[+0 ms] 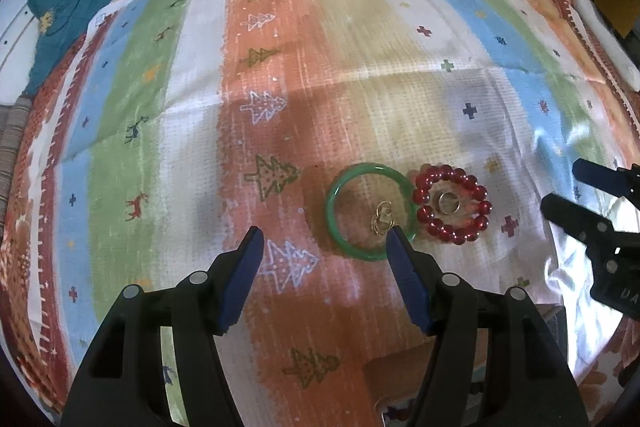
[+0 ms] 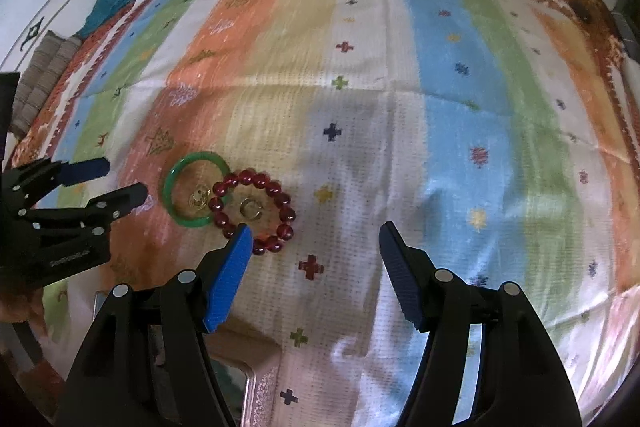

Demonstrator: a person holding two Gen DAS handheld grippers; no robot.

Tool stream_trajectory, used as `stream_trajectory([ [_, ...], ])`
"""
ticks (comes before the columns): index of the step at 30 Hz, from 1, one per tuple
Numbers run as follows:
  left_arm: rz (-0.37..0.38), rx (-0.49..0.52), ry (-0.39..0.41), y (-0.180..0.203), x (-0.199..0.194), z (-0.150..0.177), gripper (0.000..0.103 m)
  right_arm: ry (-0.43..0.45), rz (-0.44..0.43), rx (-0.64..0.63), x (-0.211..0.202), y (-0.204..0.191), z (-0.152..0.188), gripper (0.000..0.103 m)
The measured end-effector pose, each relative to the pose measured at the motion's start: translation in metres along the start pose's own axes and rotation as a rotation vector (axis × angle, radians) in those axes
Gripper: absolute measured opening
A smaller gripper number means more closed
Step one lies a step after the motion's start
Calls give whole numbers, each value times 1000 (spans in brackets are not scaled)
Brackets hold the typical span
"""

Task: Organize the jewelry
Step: 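Move both open tools over the green jade bangle and red bead bracelet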

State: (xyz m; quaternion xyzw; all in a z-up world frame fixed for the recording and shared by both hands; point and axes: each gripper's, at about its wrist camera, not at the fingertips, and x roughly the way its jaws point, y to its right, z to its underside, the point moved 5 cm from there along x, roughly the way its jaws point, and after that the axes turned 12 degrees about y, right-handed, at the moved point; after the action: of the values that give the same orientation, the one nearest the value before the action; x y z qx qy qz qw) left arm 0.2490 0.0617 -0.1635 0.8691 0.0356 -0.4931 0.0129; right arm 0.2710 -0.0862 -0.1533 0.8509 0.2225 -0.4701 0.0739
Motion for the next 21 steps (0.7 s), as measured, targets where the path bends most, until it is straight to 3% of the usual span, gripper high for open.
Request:
stream_trajectory([
  [21,-15,0,-76,-7,44,2,63,-88,-12,-36,49,-11,8,66],
])
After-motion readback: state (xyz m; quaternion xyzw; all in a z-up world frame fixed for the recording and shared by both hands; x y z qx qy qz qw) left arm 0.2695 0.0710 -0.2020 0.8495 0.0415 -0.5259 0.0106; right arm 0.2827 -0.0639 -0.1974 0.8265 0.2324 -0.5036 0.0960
